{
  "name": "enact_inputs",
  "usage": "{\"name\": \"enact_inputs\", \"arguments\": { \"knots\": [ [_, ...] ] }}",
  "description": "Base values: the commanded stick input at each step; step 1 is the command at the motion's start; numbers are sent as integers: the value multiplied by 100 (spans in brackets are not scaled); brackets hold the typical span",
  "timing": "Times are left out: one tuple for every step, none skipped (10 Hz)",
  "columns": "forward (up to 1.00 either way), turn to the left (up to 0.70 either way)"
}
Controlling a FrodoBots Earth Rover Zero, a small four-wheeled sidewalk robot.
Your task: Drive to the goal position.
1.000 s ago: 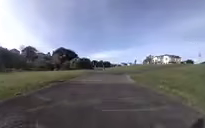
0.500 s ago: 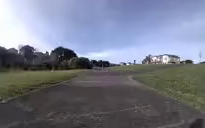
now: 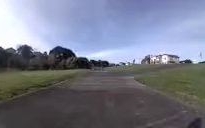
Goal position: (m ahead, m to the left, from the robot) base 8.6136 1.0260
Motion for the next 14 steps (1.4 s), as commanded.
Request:
{"name": "enact_inputs", "arguments": {
  "knots": [
    [100,0],
    [100,3],
    [100,19],
    [100,27],
    [100,27],
    [100,27],
    [100,24],
    [100,8],
    [100,0],
    [100,0],
    [100,0],
    [100,0],
    [100,0],
    [100,0]
  ]
}}
